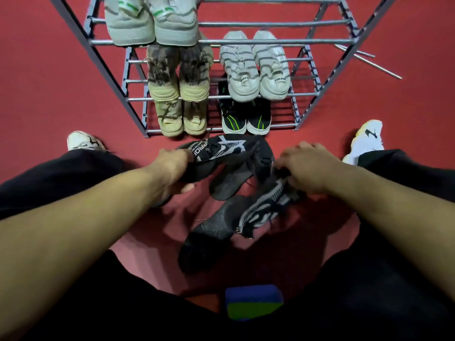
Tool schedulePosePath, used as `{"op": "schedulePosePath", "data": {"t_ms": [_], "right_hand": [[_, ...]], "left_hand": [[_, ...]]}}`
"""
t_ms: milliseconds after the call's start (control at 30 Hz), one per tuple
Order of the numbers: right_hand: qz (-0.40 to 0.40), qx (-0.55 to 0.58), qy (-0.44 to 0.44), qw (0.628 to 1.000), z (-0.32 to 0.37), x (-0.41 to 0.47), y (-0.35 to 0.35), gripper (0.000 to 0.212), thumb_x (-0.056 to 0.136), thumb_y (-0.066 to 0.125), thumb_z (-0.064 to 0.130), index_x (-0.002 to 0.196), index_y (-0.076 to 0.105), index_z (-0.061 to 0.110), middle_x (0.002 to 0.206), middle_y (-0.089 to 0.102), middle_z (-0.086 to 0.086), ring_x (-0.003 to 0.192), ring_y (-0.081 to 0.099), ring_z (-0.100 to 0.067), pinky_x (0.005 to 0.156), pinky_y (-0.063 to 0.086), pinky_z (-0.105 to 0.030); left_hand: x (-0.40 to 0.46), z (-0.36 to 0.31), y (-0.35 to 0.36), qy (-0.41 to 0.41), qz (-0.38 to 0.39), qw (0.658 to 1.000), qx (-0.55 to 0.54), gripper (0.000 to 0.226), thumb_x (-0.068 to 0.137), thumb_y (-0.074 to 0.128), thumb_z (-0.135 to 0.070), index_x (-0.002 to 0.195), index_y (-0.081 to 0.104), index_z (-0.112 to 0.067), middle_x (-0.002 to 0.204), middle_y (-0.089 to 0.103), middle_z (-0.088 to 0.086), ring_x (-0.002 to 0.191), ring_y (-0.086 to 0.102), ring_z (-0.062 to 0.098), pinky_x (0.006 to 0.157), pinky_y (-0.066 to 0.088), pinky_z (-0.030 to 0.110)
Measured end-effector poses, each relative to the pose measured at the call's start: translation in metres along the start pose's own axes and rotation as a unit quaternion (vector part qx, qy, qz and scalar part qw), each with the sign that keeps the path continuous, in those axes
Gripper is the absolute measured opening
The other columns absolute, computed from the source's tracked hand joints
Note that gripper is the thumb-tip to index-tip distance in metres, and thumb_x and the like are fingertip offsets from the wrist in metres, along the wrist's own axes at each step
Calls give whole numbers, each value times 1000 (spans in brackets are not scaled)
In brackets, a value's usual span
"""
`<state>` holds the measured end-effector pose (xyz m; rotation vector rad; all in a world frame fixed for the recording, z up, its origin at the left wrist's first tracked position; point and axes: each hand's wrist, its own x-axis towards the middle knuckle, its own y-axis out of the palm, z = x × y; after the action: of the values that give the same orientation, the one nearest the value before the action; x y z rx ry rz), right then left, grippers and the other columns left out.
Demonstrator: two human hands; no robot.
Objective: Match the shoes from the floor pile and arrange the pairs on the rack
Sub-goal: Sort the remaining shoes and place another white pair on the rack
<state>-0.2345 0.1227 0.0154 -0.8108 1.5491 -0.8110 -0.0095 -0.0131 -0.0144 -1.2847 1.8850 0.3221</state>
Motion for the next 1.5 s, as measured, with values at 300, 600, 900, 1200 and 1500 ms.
{"op": "schedulePosePath", "data": {"t_ms": [300,600,900,1200,1500], "right_hand": [[66,191,106,974,2,42,28,31,97,46,23,106,66,2,116,66,-22,105,61,-35,83,46,-33],[218,240,214,922,60,76,74,48,88,42,37,125,62,14,136,59,-8,113,61,-28,101,46,-40],[75,602,330,723,144,95,142,74,69,71,52,130,50,16,126,64,-5,108,65,-27,89,57,-42],[100,740,378,547,126,89,126,51,83,61,32,129,44,17,121,58,0,98,54,-21,71,52,-34],[169,595,296,728,86,92,14,22,86,43,44,80,43,23,72,38,-1,56,35,-16,53,33,-24]], "left_hand": [[20,40,15,-165,96,979,-71,14,90,41,-20,91,55,-18,80,62,3,68,57,14,55,49,24],[42,50,4,-200,43,979,4,33,76,48,-53,78,60,-22,72,66,-1,65,57,18,69,42,29],[60,55,1,-174,38,983,-47,24,90,49,-44,92,61,-22,79,67,2,61,58,18,59,42,25],[53,49,-7,-162,78,981,66,25,85,55,-47,84,56,-22,70,60,-1,56,49,12,50,30,18],[45,12,-6,-104,111,988,-26,29,79,51,-53,73,50,-25,48,45,-7,32,39,7,40,23,10]]}}
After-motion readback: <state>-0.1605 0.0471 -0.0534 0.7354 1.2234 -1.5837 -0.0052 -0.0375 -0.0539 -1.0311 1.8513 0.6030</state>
